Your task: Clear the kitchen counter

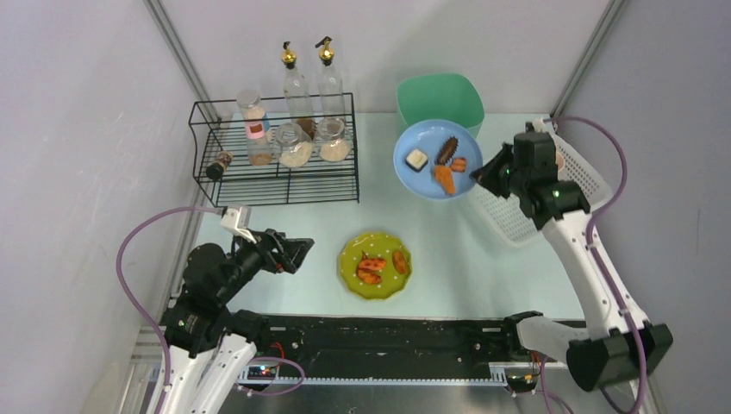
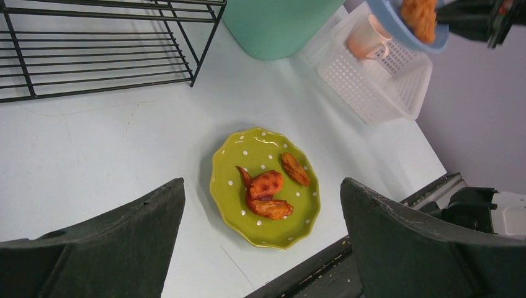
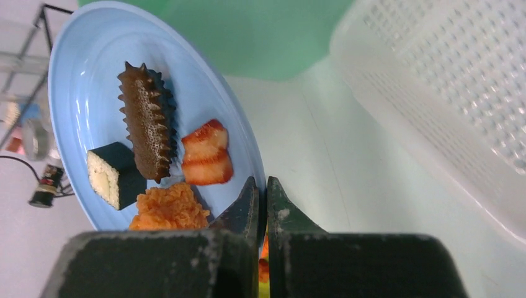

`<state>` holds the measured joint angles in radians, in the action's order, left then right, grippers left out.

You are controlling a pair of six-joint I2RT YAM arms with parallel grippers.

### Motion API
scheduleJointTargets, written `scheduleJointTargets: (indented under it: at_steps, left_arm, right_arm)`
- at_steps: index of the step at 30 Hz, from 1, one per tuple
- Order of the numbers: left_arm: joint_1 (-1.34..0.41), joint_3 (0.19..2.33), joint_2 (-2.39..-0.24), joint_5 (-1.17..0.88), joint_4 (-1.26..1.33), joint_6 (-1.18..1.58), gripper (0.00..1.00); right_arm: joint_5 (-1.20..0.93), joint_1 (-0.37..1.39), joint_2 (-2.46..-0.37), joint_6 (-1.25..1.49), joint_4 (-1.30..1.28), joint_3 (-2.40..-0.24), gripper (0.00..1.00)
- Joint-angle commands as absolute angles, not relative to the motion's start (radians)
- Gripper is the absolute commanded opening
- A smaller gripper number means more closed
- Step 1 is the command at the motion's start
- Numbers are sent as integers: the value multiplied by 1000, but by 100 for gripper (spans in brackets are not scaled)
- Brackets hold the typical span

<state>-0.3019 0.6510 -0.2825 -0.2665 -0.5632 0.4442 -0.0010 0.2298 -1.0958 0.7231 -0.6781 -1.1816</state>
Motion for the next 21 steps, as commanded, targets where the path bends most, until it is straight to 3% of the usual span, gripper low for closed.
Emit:
scheduleJointTargets:
  at_steps: [1, 13, 21]
  left_arm:
    - [-306, 647, -297, -279, -550, 446, 98]
    - [-298, 647, -302, -285, -551, 443, 98]
    - [-295, 647, -300, -290, -551, 443, 98]
  right_arm:
    - [-76, 197, -1219, 722, -596, -1397, 0]
    - [-5, 152, -1584, 739, -690, -1901, 0]
    - [158, 133, -1760, 755, -688, -2082, 0]
